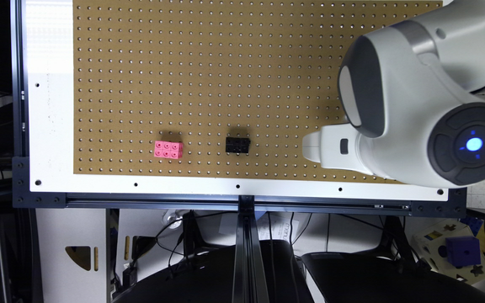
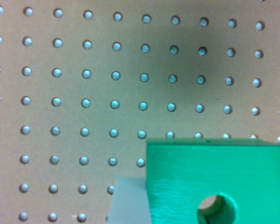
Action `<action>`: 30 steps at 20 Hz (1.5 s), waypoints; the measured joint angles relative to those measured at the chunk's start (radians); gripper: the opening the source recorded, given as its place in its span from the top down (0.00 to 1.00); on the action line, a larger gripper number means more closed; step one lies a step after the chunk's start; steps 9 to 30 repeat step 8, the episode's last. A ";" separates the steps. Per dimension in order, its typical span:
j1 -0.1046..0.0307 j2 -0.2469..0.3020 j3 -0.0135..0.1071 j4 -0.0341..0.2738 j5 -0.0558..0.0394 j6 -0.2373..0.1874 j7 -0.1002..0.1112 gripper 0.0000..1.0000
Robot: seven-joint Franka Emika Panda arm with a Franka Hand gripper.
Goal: Pick up green block.
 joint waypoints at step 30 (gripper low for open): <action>0.000 -0.027 0.000 0.000 0.0001 -0.025 0.001 1.00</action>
